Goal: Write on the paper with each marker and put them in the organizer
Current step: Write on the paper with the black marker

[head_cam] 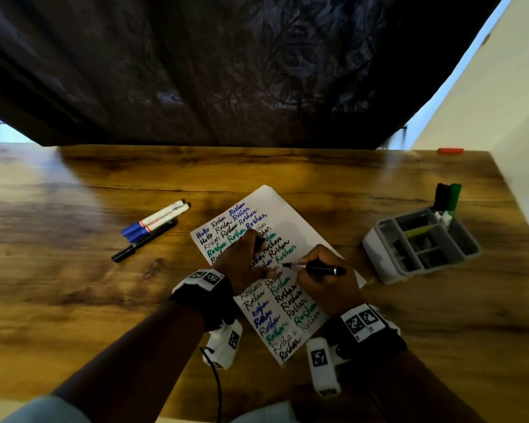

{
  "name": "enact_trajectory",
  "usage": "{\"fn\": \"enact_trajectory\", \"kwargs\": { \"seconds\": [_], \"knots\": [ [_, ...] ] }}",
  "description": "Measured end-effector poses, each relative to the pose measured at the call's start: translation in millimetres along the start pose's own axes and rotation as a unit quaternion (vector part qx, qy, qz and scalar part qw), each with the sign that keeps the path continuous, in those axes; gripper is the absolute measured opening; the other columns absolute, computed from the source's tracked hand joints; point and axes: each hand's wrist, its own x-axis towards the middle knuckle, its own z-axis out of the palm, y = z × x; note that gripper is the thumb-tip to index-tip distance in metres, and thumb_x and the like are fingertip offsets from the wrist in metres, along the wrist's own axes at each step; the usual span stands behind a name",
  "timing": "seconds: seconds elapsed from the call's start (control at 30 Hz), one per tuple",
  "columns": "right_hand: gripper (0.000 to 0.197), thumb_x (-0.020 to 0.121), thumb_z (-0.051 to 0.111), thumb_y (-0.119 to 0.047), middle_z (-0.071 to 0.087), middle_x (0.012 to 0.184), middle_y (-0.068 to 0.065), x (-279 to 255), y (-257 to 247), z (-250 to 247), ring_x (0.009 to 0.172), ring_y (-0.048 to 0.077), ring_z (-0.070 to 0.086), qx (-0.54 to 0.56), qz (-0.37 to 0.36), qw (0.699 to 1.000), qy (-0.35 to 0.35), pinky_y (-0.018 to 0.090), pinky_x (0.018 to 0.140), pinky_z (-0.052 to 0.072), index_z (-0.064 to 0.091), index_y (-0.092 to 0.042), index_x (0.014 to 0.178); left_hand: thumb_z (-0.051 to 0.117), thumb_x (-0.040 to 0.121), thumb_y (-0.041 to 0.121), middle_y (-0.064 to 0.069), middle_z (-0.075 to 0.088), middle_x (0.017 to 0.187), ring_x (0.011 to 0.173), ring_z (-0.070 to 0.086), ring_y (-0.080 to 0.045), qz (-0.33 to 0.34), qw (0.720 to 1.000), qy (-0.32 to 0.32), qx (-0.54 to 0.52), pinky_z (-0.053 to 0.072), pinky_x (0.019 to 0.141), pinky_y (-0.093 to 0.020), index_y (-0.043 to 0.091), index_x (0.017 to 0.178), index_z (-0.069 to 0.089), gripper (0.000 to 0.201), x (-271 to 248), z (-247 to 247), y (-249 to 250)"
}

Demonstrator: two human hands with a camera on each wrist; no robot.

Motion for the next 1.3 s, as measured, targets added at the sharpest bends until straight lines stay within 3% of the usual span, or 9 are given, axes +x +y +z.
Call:
{"fn": "enact_trajectory", "kwargs": {
  "seconds": [0.2, 0.4, 0.53, 0.63, 0.87, 1.0, 1.1, 1.27, 1.3],
  "knots": [
    [0.014, 0.075, 0.067, -0.02, 0.069, 0.084, -0.003, -0.1, 1.3, 2.9, 0.077, 0.005, 0.065, 0.053, 0.002, 0.999, 0.006, 0.016, 0.063, 0.052, 0.063, -0.014, 0.086, 0.083, 0.073, 0.038, 0.009, 0.052, 0.103, 0.093, 0.053, -0.012, -0.002, 1.0, 0.0, 0.001, 0.041, 0.077, -0.027, 0.021, 0.116, 0.039, 0.064, -0.7, 0.5, 2.0],
    [0.017, 0.073, 0.067, -0.024, 0.067, 0.079, -0.002, 0.4, 3.5, 2.8, 0.078, 0.004, 0.062, 0.023, -0.007, 1.0, 0.001, 0.009, 0.059, 0.046, 0.061, -0.014, 0.085, 0.083, 0.073, 0.038, 0.009, 0.052, 0.103, 0.094, 0.055, -0.013, -0.004, 1.0, 0.0, 0.002, 0.042, 0.077, -0.029, 0.022, 0.113, 0.039, 0.062, -0.5, 1.5, 1.2],
    [0.018, 0.07, 0.068, -0.028, 0.066, 0.076, -0.003, 0.1, 9.5, 5.5, 0.07, 0.01, 0.062, 0.035, -0.007, 0.999, 0.031, 0.026, 0.059, 0.052, 0.059, -0.018, 0.081, 0.082, 0.073, 0.041, 0.008, 0.054, 0.102, 0.093, 0.056, -0.014, -0.002, 1.0, -0.002, 0.009, 0.043, 0.076, -0.029, 0.023, 0.111, 0.039, 0.061, -0.3, 2.1, -0.4],
    [0.015, 0.072, 0.066, -0.031, 0.066, 0.078, -0.007, 0.4, 10.4, 5.3, 0.073, 0.009, 0.063, 0.034, -0.027, 0.998, 0.044, 0.03, 0.063, 0.053, 0.058, -0.024, 0.082, 0.082, 0.072, 0.041, 0.008, 0.054, 0.102, 0.093, 0.056, -0.014, -0.003, 1.0, 0.0, 0.009, 0.043, 0.076, -0.029, 0.025, 0.109, 0.038, 0.06, -0.4, 2.4, -0.8],
    [0.014, 0.071, 0.068, -0.021, 0.065, 0.077, -0.02, 1.6, 10.4, 6.9, 0.074, 0.0, 0.063, 0.04, -0.022, 0.998, 0.043, 0.015, 0.061, 0.049, 0.06, -0.019, 0.082, 0.082, 0.072, 0.043, 0.008, 0.055, 0.102, 0.092, 0.055, -0.014, -0.005, 1.0, 0.0, 0.01, 0.041, 0.075, -0.028, 0.026, 0.109, 0.037, 0.06, 0.0, 2.4, -1.4],
    [0.016, 0.073, 0.067, -0.026, 0.065, 0.079, -0.014, 3.0, 12.6, 7.0, 0.076, 0.0, 0.063, 0.044, -0.03, 0.998, 0.038, 0.015, 0.063, 0.05, 0.061, -0.016, 0.085, 0.082, 0.072, 0.043, 0.009, 0.054, 0.102, 0.092, 0.056, -0.013, -0.004, 1.0, 0.0, 0.011, 0.042, 0.076, -0.029, 0.027, 0.108, 0.036, 0.06, 0.5, 2.6, -2.0],
    [0.015, 0.077, 0.073, -0.013, 0.062, 0.078, -0.019, 3.8, 16.4, 8.1, 0.077, -0.007, 0.061, 0.024, -0.028, 0.998, 0.05, 0.006, 0.063, 0.046, 0.061, -0.015, 0.087, 0.082, 0.072, 0.042, 0.01, 0.054, 0.102, 0.093, 0.055, -0.012, -0.007, 1.0, 0.0, 0.008, 0.043, 0.077, -0.029, 0.027, 0.109, 0.037, 0.061, 0.4, 2.5, -1.8],
    [0.038, 0.077, 0.074, -0.004, 0.063, 0.081, -0.034, 3.8, 16.3, 7.6, 0.078, -0.015, 0.059, 0.005, -0.021, 0.999, 0.045, 0.002, 0.063, 0.042, 0.052, -0.034, 0.079, 0.082, 0.071, 0.042, 0.01, 0.053, 0.101, 0.093, 0.055, -0.013, -0.007, 1.0, 0.0, 0.008, 0.042, 0.076, -0.029, 0.028, 0.108, 0.036, 0.06, 1.2, 2.4, -1.5],
    [0.044, 0.076, 0.075, -0.003, 0.064, 0.076, -0.031, 3.4, 15.6, 7.3, 0.075, -0.016, 0.058, 0.001, -0.018, 0.998, 0.052, 0.002, 0.062, 0.042, 0.049, -0.038, 0.077, 0.082, 0.072, 0.042, 0.01, 0.053, 0.1, 0.093, 0.055, -0.013, -0.006, 1.0, 0.0, 0.011, 0.042, 0.075, -0.028, 0.028, 0.107, 0.036, 0.06, 1.2, 2.4, -1.5]
  ]
}}
